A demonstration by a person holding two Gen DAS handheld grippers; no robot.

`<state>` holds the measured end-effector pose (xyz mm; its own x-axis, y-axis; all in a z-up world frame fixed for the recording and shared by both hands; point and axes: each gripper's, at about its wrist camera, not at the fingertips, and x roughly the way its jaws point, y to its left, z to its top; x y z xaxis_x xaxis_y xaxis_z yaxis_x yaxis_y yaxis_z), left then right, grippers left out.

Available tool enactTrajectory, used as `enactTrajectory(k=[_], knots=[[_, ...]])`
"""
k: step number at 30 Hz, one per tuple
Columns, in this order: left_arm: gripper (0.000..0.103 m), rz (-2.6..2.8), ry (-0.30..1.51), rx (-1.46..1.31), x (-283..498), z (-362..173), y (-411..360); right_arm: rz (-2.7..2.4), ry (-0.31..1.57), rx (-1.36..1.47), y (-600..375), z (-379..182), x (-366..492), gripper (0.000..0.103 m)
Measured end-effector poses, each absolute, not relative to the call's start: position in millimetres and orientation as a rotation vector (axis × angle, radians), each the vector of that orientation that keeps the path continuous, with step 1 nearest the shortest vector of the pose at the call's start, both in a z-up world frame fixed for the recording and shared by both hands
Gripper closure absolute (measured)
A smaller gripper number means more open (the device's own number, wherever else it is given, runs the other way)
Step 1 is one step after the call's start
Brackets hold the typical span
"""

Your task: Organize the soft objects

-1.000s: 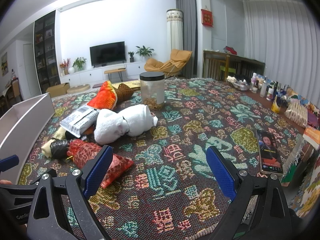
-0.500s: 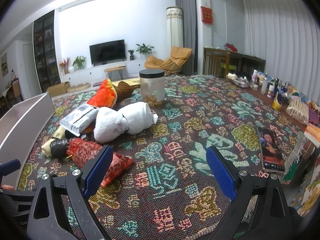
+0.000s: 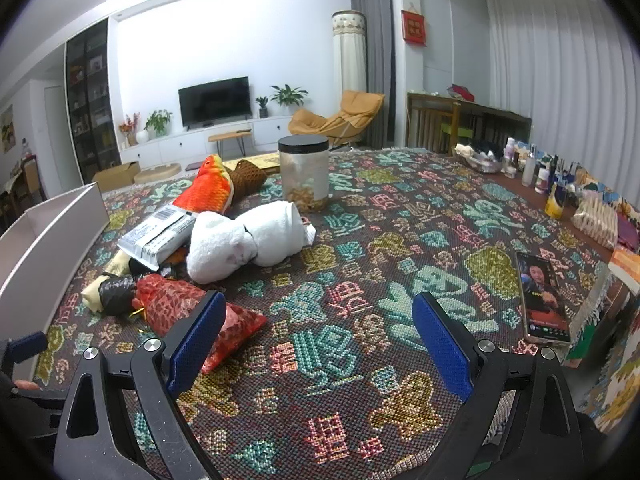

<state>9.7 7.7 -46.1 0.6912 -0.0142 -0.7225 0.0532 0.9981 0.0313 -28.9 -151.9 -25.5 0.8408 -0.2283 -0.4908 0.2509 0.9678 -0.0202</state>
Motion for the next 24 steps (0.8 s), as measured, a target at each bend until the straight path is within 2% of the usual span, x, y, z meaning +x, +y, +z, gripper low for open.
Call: enactTrajectory(k=[24], knots=[[0.0,-0.056,0.987,-0.011,23,-94,23,-0.252,0.512,0.046,-152,-26,-29,0.007]])
